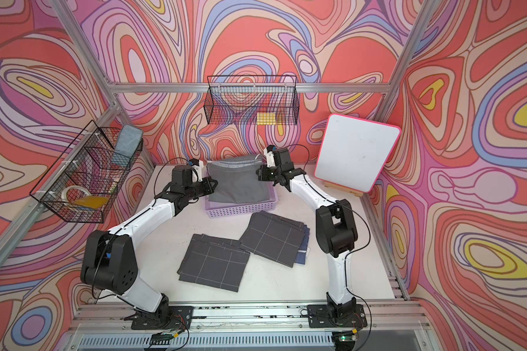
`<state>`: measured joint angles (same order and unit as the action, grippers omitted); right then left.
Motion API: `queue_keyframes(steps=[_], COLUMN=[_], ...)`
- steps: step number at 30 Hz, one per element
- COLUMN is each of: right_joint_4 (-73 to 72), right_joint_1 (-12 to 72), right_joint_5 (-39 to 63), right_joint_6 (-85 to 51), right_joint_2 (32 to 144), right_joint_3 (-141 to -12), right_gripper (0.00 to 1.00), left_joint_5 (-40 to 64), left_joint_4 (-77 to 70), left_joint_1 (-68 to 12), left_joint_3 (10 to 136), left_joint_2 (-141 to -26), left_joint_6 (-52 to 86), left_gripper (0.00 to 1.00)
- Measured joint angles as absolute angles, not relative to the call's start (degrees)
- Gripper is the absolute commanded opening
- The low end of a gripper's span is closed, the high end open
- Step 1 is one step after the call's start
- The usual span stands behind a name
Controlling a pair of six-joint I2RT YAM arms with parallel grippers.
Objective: Put the folded pillowcase in the basket
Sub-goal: Place the pillowcase in the basket.
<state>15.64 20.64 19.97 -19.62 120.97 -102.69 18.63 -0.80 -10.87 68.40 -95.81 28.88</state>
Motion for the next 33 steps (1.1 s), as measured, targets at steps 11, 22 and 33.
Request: queue_keyframes(steps=[11, 22, 33], right_joint_4=[15.07, 14.79, 14.57], right_joint_1=[20.21, 19.18, 18.70], right_joint_5=[20.82, 21.52, 21.34], right_joint_6=[-20.32, -21.71, -22.65], right_joint_2=[130.93, 133.86, 133.82], right_joint_3=[-109.10, -109.60, -109.67], right_gripper=[0.00, 0.06, 0.62], left_joint_5=[21.80, 23.20, 23.51], left_joint_4=[-1.76, -3.09, -2.50], left_joint_1=[-9.06, -9.02, -8.95], left_joint_3=[72.73, 74.41, 75.83], left_joint_2=[-107.04, -112.60, -112.81], left_joint_6=[28.27, 28.49, 29.98], left_gripper=[0.00, 0.11, 0.84])
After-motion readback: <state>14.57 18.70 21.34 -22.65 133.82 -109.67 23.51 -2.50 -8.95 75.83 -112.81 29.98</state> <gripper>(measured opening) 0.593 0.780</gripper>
